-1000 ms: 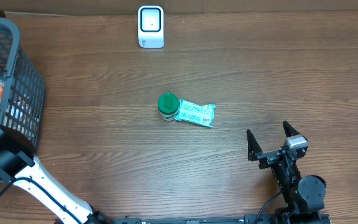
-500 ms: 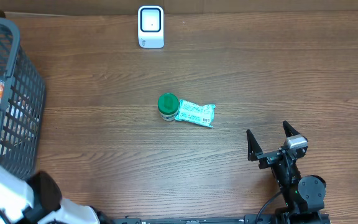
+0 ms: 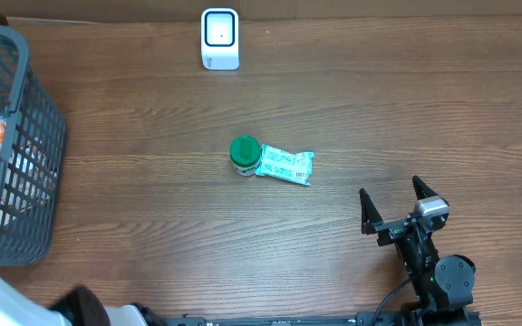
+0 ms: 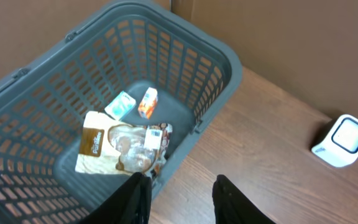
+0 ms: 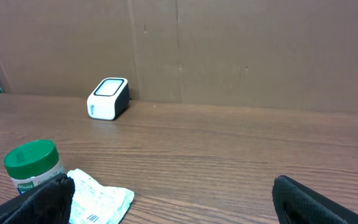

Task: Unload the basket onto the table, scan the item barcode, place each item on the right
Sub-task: 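Reach the left gripper into the basket and grasp the orange box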

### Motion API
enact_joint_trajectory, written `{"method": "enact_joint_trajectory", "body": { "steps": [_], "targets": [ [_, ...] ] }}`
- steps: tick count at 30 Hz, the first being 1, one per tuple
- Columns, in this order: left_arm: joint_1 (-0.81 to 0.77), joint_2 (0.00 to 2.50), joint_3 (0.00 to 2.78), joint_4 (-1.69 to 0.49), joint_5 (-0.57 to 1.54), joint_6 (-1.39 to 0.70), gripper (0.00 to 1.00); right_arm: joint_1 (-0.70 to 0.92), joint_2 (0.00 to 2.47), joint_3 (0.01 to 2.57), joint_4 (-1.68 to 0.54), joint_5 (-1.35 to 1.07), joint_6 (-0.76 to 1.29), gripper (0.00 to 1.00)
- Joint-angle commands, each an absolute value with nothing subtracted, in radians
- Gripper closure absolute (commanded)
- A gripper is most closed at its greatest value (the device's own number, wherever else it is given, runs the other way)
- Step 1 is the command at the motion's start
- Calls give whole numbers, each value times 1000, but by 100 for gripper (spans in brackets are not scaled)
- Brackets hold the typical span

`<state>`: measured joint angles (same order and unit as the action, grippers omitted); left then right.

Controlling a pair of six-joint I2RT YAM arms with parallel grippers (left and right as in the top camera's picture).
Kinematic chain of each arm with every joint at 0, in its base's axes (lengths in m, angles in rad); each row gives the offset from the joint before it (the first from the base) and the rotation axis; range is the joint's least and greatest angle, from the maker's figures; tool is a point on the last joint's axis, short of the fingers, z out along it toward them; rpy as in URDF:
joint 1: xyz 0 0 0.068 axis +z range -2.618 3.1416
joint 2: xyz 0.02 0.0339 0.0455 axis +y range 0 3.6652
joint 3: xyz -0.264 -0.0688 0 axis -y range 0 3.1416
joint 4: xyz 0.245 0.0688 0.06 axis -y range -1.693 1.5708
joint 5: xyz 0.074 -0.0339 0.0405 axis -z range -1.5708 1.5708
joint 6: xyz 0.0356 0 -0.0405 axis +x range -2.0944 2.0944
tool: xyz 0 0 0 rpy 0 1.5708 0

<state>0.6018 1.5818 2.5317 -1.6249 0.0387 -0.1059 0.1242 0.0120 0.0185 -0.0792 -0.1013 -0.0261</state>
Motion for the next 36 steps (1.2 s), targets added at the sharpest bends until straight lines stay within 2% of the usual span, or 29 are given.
{"method": "enact_joint_trajectory", "body": {
  "steps": [1, 6, 9, 10, 12, 13, 15, 25, 36],
  "targets": [
    [594, 1451, 2316, -1529, 24, -115, 65, 123, 5, 8, -74, -105, -27, 0],
    [594, 1235, 1891, -1276, 23, -112, 64, 123, 5, 8, -74, -105, -27, 0],
    [594, 1095, 1624, -1073, 27, -97, 57, 123, 5, 8, -74, -105, -27, 0],
    [594, 1067, 1564, -1019, 26, -91, 52, 123, 5, 8, -74, -105, -27, 0],
    [594, 1024, 1459, -903, 27, -73, 26, 123, 5, 8, -74, -105, -27, 0],
    [594, 1018, 1427, -856, 27, -73, 18, 123, 5, 8, -74, -105, -27, 0],
    [596, 1035, 1402, -788, 28, -54, 12, 123, 5, 8, -74, -105, -27, 0],
    [686, 1383, 1605, -733, 53, 4, 4, 123, 5, 8, -74, -105, -27, 0],
    [720, 1676, 1613, -638, 50, 46, 0, 123, 5, 8, -74, -105, -27, 0]
  ]
}}
